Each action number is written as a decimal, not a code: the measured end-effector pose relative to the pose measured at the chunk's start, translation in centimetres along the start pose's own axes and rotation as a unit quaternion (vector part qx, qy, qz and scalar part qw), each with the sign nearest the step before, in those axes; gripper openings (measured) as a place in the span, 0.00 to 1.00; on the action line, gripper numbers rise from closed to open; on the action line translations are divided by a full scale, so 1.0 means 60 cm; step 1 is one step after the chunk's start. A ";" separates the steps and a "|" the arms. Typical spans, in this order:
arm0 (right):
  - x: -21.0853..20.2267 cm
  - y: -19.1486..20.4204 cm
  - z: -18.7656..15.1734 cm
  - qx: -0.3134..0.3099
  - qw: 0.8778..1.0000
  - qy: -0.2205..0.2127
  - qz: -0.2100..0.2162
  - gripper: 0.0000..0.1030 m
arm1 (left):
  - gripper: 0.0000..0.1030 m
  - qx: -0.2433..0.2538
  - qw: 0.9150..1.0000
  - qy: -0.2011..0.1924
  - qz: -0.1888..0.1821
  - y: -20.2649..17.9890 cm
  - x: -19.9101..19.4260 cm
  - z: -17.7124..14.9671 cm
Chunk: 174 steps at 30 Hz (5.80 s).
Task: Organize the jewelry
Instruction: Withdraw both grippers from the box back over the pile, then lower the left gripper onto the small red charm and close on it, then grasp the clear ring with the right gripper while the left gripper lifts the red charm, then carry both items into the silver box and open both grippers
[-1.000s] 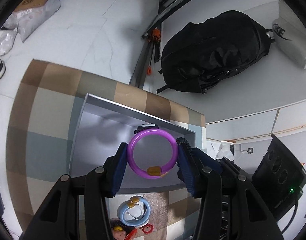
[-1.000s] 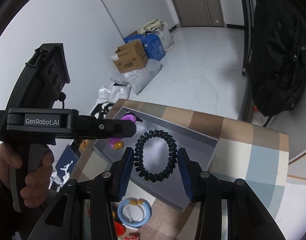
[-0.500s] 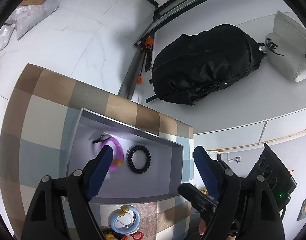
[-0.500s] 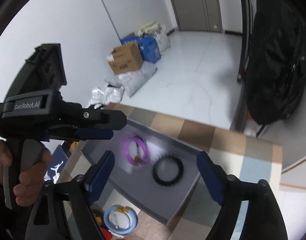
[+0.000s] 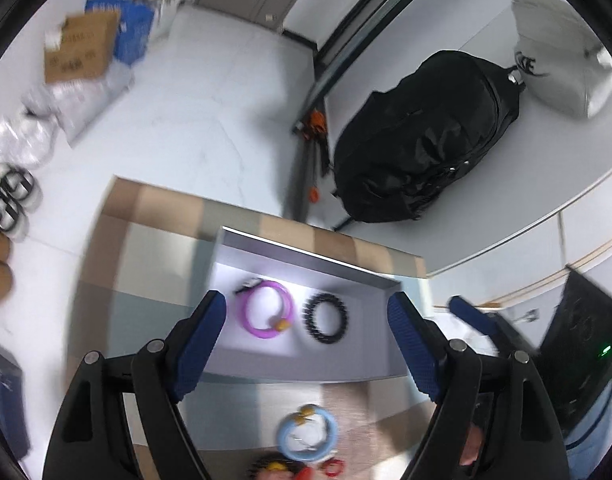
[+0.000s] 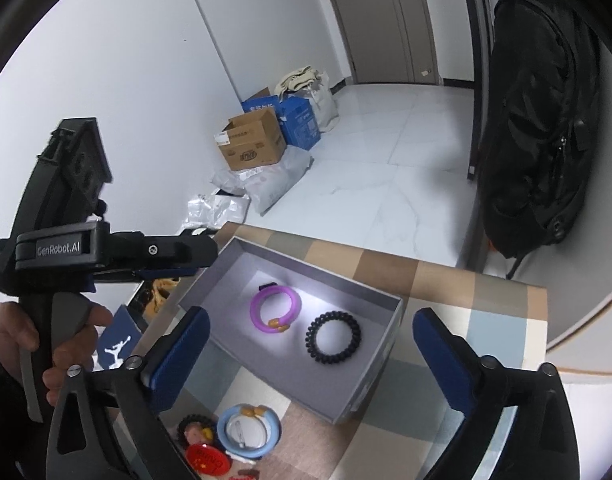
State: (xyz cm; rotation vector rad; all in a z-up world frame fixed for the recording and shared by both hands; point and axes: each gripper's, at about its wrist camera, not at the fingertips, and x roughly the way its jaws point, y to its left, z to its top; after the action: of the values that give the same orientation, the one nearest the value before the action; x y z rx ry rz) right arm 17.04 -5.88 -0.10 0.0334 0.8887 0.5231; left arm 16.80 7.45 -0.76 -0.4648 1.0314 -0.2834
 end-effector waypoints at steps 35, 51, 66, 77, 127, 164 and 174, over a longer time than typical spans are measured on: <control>-0.149 0.055 -0.174 0.028 0.996 -0.075 -0.027 1.00 | 0.86 0.093 0.978 -0.144 0.115 -0.039 -0.132 -0.226; -0.111 0.094 -0.226 -0.010 0.999 -0.016 -0.026 1.00 | 0.86 0.033 0.991 -0.071 0.111 0.017 -0.105 -0.260; -0.105 0.066 -0.210 0.030 0.999 -0.001 -0.010 1.00 | 0.58 -0.006 0.997 0.007 0.072 0.051 -0.054 -0.257; -0.103 0.052 -0.210 0.051 0.999 0.013 0.011 1.00 | 0.36 0.002 0.998 0.021 0.066 0.052 -0.035 -0.245; 0.018 0.131 -0.245 -0.082 0.988 0.121 -0.048 0.36 | 0.14 -0.025 0.999 0.020 0.026 0.055 -0.083 -0.228; -0.076 0.113 -0.139 0.001 1.000 0.013 0.011 0.15 | 0.14 -0.001 0.999 -0.036 0.009 -0.020 -0.099 -0.166; -0.072 0.079 -0.084 0.038 0.999 -0.013 0.029 0.15 | 0.14 0.020 0.999 -0.033 0.013 -0.054 -0.075 -0.091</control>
State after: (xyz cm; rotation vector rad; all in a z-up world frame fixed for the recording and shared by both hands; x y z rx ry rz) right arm 9.04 -4.59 0.97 0.1361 0.8840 0.5417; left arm 9.82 5.30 1.93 -0.4221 0.9650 -0.2640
